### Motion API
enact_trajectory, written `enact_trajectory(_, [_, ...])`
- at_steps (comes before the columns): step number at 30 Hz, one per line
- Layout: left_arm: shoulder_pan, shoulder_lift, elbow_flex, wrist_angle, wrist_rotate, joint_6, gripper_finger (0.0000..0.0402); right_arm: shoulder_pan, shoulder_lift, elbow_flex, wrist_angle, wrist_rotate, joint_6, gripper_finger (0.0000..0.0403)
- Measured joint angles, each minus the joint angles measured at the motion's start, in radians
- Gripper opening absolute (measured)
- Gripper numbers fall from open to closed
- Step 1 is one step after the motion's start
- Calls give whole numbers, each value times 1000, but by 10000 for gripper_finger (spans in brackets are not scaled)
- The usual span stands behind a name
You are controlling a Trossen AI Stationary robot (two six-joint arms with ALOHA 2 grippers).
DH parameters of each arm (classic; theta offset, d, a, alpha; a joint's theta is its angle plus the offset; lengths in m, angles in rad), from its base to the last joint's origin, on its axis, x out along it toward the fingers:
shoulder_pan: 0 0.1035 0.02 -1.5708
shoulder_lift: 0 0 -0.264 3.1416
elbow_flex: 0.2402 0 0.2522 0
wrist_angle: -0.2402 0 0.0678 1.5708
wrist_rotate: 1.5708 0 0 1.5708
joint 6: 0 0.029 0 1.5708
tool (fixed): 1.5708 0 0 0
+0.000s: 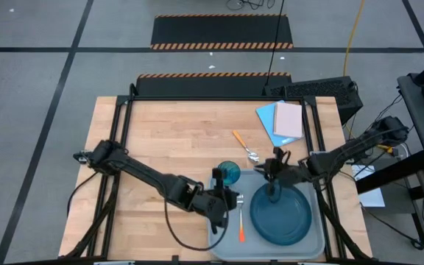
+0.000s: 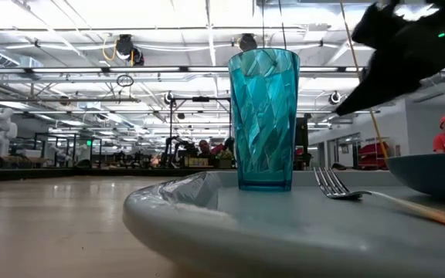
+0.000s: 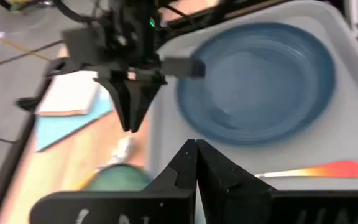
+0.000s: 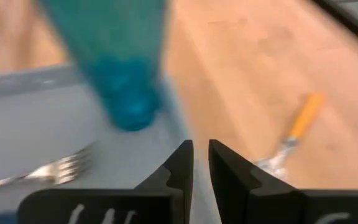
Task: Pick and place plate/cup/fork/spoon on tray
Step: Put the brown spoon on the gray tray to the left of the orange fork
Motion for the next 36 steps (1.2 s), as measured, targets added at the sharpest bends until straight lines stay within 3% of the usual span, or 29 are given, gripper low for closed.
enact_trajectory(8, [31, -78, 0, -106, -56, 26, 5, -246, 2, 0, 1, -34, -171, 66])
enact_trajectory(13, [77, -78, -31, -54, -40, 32, 5, -376, 40, 0, 24, -149, -194, 111])
enact_trajectory(18, [109, -128, -223, 90, -31, 49, 5, -462, 115, 0, 54, -265, -183, 162])
enact_trajectory(29, [141, -453, -682, 505, 8, 47, 5, -494, 298, -1, 261, -296, -228, 233])
enact_trajectory(36, [165, -583, -932, 747, 10, -20, 5, -540, 378, 3, 303, -241, -228, 263])
